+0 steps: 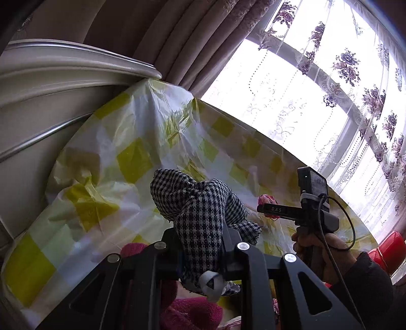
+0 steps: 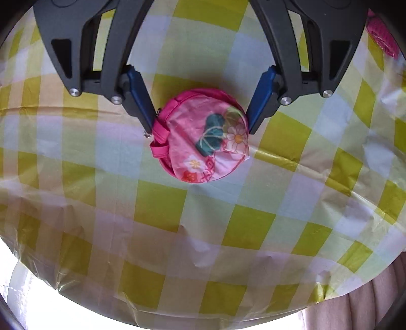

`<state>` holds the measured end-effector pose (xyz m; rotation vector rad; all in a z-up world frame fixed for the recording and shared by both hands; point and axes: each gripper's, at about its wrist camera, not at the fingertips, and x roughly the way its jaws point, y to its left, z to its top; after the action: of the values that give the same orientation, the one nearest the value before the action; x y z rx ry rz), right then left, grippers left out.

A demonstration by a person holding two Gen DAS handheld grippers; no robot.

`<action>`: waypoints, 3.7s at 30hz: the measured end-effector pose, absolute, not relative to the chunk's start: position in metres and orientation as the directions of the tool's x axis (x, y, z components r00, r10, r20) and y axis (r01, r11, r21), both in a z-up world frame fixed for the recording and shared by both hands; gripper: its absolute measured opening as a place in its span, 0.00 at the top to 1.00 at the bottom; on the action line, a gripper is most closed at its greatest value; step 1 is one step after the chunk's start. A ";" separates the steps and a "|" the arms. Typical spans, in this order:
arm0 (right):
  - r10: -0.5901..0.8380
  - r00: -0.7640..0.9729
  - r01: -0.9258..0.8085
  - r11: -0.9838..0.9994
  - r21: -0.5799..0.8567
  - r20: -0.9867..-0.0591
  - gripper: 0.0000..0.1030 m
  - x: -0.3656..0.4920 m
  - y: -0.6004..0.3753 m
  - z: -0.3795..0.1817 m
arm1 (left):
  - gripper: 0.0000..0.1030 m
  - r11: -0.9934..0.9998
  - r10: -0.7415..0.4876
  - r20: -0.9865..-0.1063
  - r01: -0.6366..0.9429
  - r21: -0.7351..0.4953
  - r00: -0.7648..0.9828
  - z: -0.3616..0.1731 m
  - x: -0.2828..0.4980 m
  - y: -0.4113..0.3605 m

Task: Organize soft objects
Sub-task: 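Carry the houndstooth bag and pink coin purse to the box and release both, then move both grippers back over the bed toward the pink towel and orange mesh bag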

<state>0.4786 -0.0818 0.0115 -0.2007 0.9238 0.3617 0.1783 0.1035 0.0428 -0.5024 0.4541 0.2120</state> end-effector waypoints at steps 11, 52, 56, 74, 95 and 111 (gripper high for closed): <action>0.328 0.661 -0.418 0.908 0.032 -0.675 0.29 0.303 -0.129 0.082 | 0.80 0.853 0.074 -0.483 -0.306 -0.422 0.873 0.047 0.126 0.079; -0.019 0.676 0.150 0.982 0.112 -0.737 0.29 0.044 -0.482 0.035 | 0.79 0.892 -0.449 -0.544 0.321 -0.319 0.709 0.072 0.053 -0.225; -0.064 0.663 0.224 0.968 0.116 -0.746 0.28 0.044 -0.510 0.031 | 0.79 0.874 -0.487 -0.552 0.380 -0.305 0.677 0.074 0.053 -0.252; -0.165 0.694 0.364 0.921 0.143 -0.701 0.27 0.062 -0.583 0.041 | 0.75 0.755 -0.632 -0.565 0.588 -0.292 0.531 0.076 0.051 -0.345; -0.160 0.689 0.368 0.917 0.151 -0.706 0.15 0.046 -0.585 0.041 | 0.37 0.803 -0.580 -0.635 0.489 -0.340 0.510 0.058 0.066 -0.315; 0.012 0.780 0.057 0.994 0.090 -0.626 0.10 0.044 -0.441 0.066 | 0.16 0.972 -0.213 -0.558 0.231 -0.039 0.802 0.083 0.051 -0.223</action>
<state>0.0442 -0.4407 0.0664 0.1054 0.6768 -0.0242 0.0513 -0.2232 0.0833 0.0317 0.5945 -0.2381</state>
